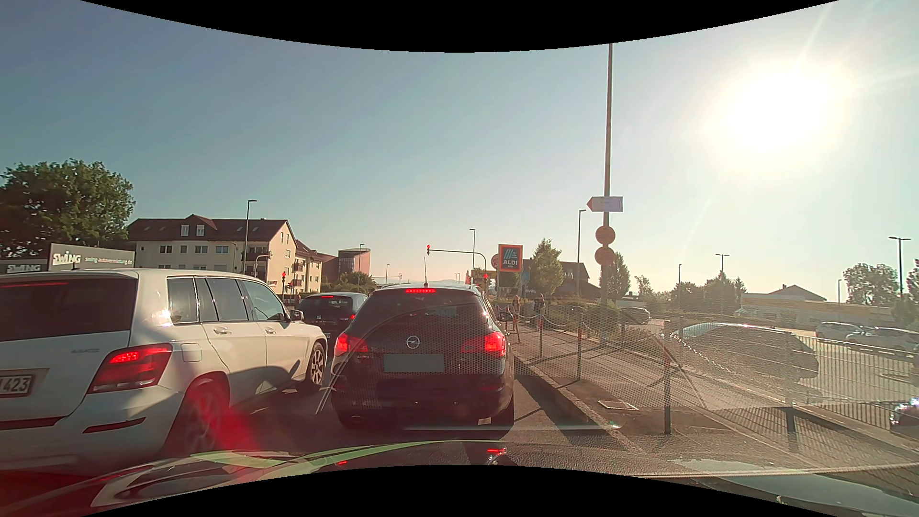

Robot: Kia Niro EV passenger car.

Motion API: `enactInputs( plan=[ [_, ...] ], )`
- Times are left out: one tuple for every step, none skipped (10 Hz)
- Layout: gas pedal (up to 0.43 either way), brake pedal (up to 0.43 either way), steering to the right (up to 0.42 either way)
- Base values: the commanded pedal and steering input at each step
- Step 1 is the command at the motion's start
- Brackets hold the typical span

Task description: Follow the waypoints while adhering to traffic rules and regulations

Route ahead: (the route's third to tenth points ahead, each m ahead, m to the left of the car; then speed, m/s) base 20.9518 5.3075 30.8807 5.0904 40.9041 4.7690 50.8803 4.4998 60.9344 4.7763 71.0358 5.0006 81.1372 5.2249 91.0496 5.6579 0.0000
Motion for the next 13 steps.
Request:
enactInputs(
  plan=[
    [0.0,0.274,-0.017],
    [0.0,0.274,-0.016],
    [0.0,0.274,-0.017],
    [0.0,0.268,-0.017],
    [0.0,0.274,-0.017],
    [0.0,0.274,-0.017],
    [0.0,0.274,-0.016],
    [0.0,0.274,-0.017],
    [0.0,0.274,-0.017],
    [0.0,0.274,-0.016],
    [0.0,0.274,-0.016],
    [0.0,0.274,-0.016],
    [0.0,0.274,-0.016]
  ],
)
